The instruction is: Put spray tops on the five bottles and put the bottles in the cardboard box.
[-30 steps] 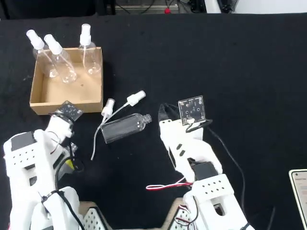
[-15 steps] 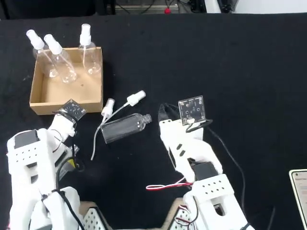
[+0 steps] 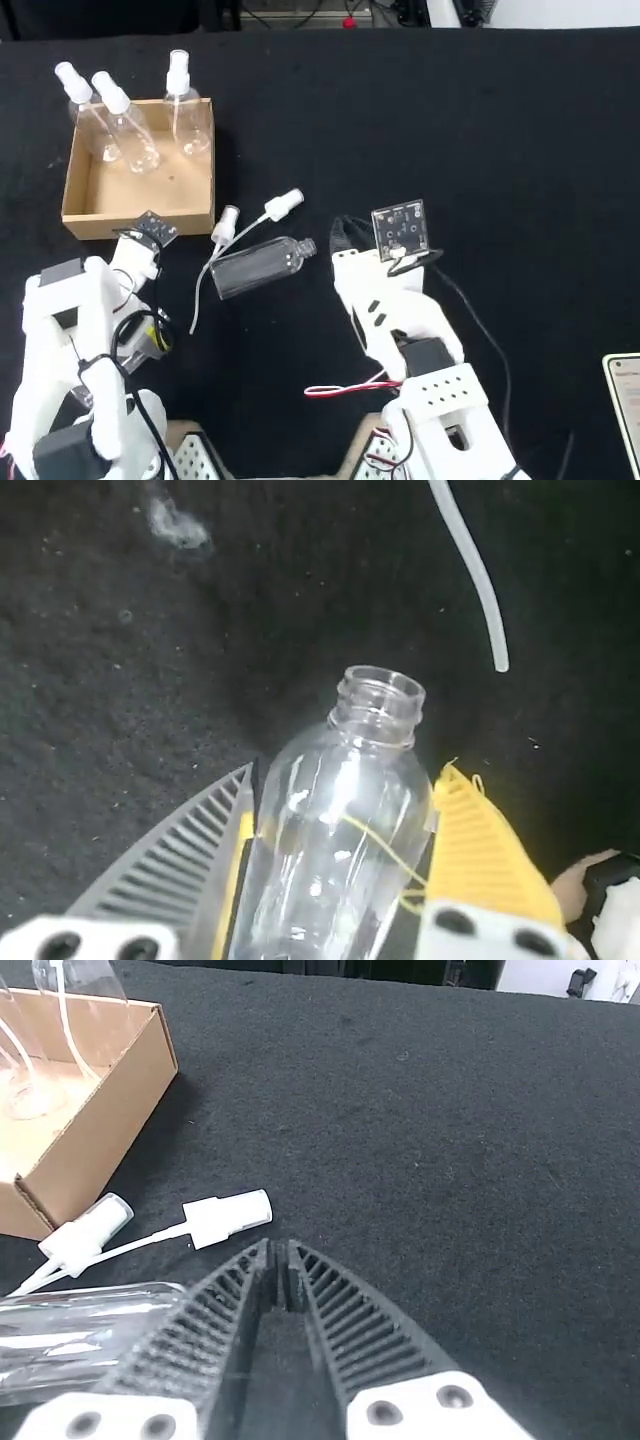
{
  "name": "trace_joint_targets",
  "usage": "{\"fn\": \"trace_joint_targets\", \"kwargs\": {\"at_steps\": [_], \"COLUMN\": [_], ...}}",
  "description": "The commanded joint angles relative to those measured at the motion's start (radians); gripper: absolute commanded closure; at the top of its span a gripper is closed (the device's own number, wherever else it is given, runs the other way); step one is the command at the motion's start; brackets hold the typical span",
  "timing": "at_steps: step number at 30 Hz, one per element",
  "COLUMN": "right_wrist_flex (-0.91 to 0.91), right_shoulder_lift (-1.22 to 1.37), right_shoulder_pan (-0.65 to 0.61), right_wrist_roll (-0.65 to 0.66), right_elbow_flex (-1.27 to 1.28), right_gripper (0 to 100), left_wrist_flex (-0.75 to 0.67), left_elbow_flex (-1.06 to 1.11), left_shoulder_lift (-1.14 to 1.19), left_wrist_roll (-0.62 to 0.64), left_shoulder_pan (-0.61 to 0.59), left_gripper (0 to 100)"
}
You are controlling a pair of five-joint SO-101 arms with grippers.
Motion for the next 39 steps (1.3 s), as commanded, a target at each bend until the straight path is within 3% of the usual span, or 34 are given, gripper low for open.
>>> {"fn": "trace_joint_targets", "kwargs": {"at_steps": [1, 5, 11, 17, 23, 29, 34, 39], "right_wrist_flex": [-0.02, -0.02, -0.018, 0.201, 0.422, 0.446, 0.445, 0.445], "right_shoulder_lift": [-0.025, -0.025, -0.025, -0.019, -0.018, 0.007, 0.2, 0.456], "right_shoulder_pan": [0.009, 0.009, 0.009, -0.052, -0.115, -0.272, -0.414, -0.448], "right_wrist_roll": [-0.005, -0.005, -0.005, 0.035, 0.049, 0.049, 0.052, 0.032], "right_elbow_flex": [-0.022, -0.022, -0.022, -0.137, -0.303, -0.36, -0.466, -0.665], "right_gripper": [98.7, 98.7, 98.7, 98.7, 98.7, 98.6, 98.6, 98.6], "left_wrist_flex": [-0.009, -0.009, 0.066, 0.23, 0.13, 0.031, 0.029, 0.029], "left_elbow_flex": [-0.061, -0.064, -0.079, -0.13, -0.062, 0.031, 0.053, 0.053], "left_shoulder_lift": [0.003, 0.003, -0.057, -0.264, -0.502, -0.575, -0.58, -0.577], "left_wrist_roll": [0.002, 0.002, 0.005, 0.029, 0.302, 0.425, 0.562, 0.641], "left_shoulder_pan": [0.005, 0.005, 0.005, 0.007, 0.015, 0.012, 0.015, 0.013], "left_gripper": [73, 76, 96, 97, 97, 97, 97, 97]}}
